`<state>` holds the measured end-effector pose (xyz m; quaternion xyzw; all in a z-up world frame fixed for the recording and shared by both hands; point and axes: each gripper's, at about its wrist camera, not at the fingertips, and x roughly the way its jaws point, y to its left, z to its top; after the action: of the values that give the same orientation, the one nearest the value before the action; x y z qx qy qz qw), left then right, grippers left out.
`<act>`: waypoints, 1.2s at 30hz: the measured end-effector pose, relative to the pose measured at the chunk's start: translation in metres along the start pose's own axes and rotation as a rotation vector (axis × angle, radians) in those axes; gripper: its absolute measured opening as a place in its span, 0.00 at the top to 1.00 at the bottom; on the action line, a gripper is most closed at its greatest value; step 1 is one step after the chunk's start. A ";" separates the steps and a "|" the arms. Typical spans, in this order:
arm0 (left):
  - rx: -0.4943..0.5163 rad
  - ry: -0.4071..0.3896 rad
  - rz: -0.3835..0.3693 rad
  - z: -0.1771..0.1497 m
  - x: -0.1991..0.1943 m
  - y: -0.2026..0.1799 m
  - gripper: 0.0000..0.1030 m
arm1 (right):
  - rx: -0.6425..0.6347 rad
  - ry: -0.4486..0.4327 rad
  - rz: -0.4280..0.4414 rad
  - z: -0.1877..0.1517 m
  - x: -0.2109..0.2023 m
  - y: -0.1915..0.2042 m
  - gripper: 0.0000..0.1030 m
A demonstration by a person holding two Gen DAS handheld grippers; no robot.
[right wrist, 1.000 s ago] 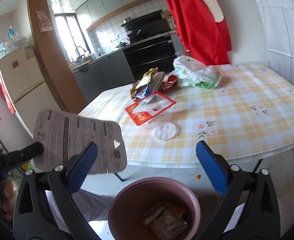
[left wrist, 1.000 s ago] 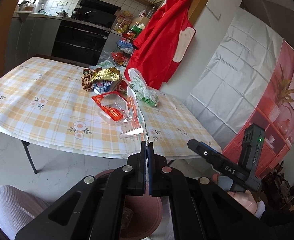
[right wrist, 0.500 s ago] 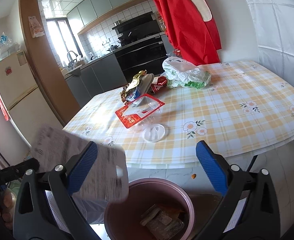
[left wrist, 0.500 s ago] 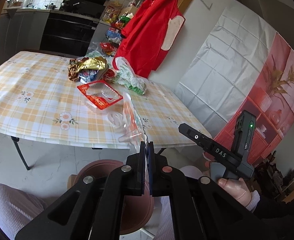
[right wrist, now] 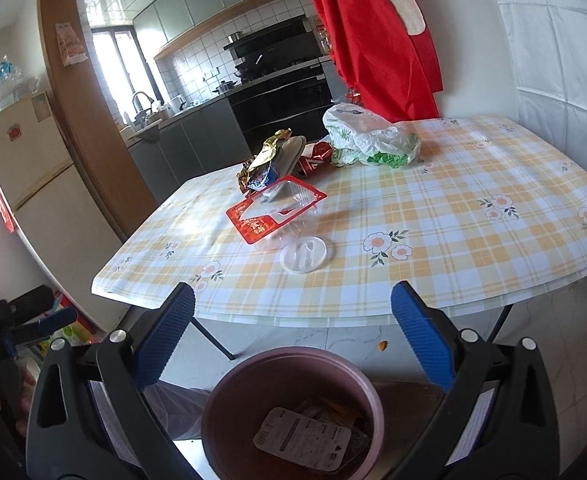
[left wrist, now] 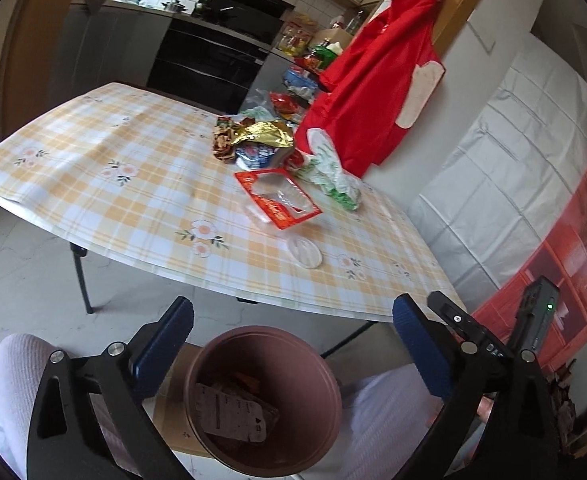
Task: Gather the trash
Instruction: 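Release the orange bag into the bin with the right gripper while the left drops the packet, then grasp the clear round lid with the right gripper while the left gripper reaches the tray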
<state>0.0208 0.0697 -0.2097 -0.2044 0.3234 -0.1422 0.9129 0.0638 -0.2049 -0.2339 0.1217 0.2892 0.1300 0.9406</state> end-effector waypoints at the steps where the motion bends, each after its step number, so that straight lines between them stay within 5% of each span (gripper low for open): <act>1: 0.001 -0.001 0.018 0.000 0.001 0.002 0.06 | -0.007 0.006 -0.006 -0.001 0.002 0.000 0.06; 12: 0.115 -0.025 0.242 -0.002 0.024 0.020 0.06 | -0.120 0.089 -0.046 -0.009 0.046 -0.004 0.06; 20: 0.080 -0.007 0.278 0.008 0.050 0.043 0.06 | -0.147 0.142 -0.020 0.009 0.115 -0.007 0.06; 28: 0.050 0.008 0.299 0.016 0.076 0.065 0.06 | -0.243 0.292 -0.029 0.022 0.203 -0.001 0.14; 36: 0.009 0.046 0.300 0.018 0.100 0.084 0.06 | -0.270 0.342 -0.071 0.022 0.241 0.007 0.16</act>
<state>0.1183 0.1090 -0.2890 -0.1464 0.3702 -0.0104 0.9173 0.2674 -0.1262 -0.3376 -0.0393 0.4287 0.1531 0.8895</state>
